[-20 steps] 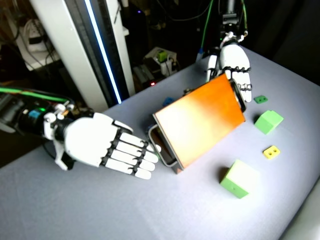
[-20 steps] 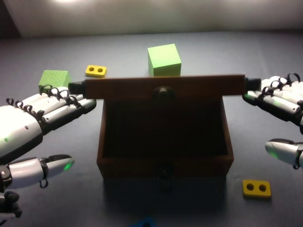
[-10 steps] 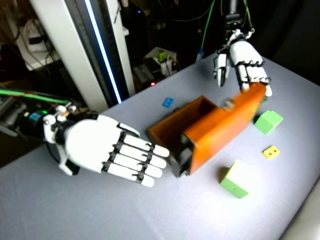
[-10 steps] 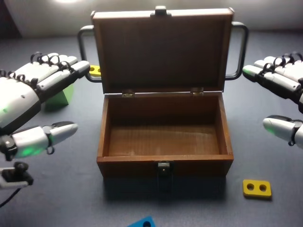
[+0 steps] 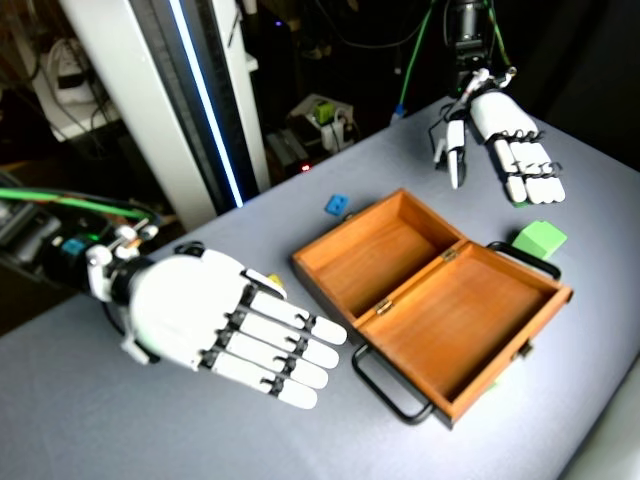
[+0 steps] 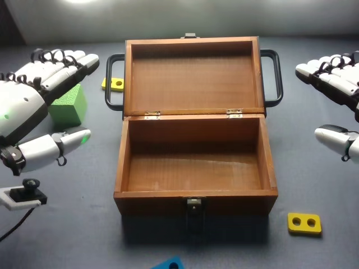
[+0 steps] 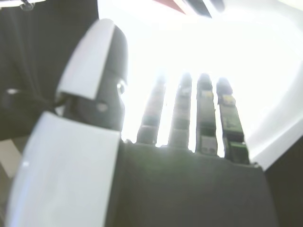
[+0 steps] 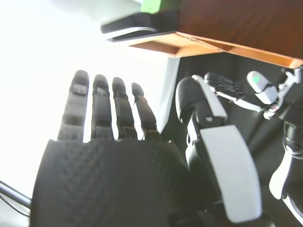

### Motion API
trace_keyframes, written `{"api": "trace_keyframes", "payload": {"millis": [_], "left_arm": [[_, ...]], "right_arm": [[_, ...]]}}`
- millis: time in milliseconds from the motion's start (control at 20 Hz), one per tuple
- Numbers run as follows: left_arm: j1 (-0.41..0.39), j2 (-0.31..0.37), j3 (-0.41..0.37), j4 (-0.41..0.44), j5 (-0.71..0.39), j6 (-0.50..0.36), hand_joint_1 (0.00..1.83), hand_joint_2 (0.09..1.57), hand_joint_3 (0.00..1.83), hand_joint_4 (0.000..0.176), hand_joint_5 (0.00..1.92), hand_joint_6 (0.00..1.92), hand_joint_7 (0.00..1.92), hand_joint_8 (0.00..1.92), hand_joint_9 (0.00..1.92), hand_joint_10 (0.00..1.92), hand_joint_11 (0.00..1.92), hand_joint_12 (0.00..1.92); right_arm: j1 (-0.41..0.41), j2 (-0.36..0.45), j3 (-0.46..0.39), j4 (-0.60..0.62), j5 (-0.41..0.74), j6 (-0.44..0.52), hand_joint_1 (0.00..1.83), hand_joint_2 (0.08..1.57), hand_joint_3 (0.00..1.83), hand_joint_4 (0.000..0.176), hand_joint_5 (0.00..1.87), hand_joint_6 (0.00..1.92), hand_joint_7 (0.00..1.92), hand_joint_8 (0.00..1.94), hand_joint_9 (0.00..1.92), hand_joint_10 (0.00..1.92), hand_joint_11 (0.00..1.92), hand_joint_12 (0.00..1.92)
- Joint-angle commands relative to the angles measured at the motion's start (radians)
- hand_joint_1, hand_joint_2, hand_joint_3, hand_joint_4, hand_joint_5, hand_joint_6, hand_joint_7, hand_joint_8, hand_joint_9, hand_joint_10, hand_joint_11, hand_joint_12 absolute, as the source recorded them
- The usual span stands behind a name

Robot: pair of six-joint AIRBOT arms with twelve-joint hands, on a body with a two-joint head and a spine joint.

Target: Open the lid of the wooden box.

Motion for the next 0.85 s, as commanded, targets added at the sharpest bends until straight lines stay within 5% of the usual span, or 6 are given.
{"api": "trace_keyframes", "payload": {"millis": [0,400,500,600,750,800], "left_arm": [[0.001,0.002,-0.005,-0.012,-0.156,-0.003,0.44,1.37,0.01,0.055,0.0,0.0,0.0,0.0,0.0,0.0,0.0,0.0],[0.027,0.037,-0.049,-0.031,-0.33,0.006,0.15,1.42,0.01,0.074,0.0,0.0,0.0,0.0,0.0,0.0,0.0,0.0],[0.034,0.044,-0.058,-0.036,-0.373,0.009,0.27,1.42,0.0,0.083,0.0,0.0,0.0,0.0,0.0,0.0,0.0,0.0],[0.035,0.05,-0.065,-0.036,-0.4,0.015,0.3,1.43,0.0,0.095,0.0,0.0,0.0,0.0,0.0,0.0,0.0,0.0],[0.042,0.058,-0.074,-0.039,-0.444,0.019,0.3,1.45,0.01,0.12,0.0,0.0,0.0,0.0,0.0,0.0,0.0,0.0],[0.045,0.063,-0.08,-0.04,-0.461,0.024,0.3,1.45,0.01,0.098,0.0,0.0,0.0,0.0,0.0,0.0,0.0,0.0]], "right_arm": [[0.014,0.017,-0.004,-0.002,0.161,-0.003,0.5,1.47,0.0,0.016,0.0,0.0,0.0,0.0,0.0,0.0,0.0,0.0],[-0.04,0.111,-0.097,-0.003,0.367,-0.038,0.14,1.42,0.0,0.077,0.0,0.0,0.0,0.0,0.0,0.0,0.0,0.0],[-0.05,0.125,-0.111,-0.003,0.403,-0.043,0.09,1.34,0.0,0.048,0.0,0.0,0.0,0.0,0.0,0.0,0.0,0.0],[-0.065,0.138,-0.122,-0.003,0.446,-0.043,0.28,1.39,0.0,0.075,0.0,0.0,0.0,0.0,0.0,0.0,0.0,0.0],[-0.094,0.16,-0.144,-0.002,0.531,-0.045,0.33,1.44,0.01,0.034,0.0,0.0,0.0,0.0,0.0,0.0,0.0,0.0],[-0.104,0.169,-0.151,-0.002,0.56,-0.05,0.29,1.49,0.02,0.007,0.0,0.0,0.0,0.0,0.0,0.0,0.01,0.01]]}}
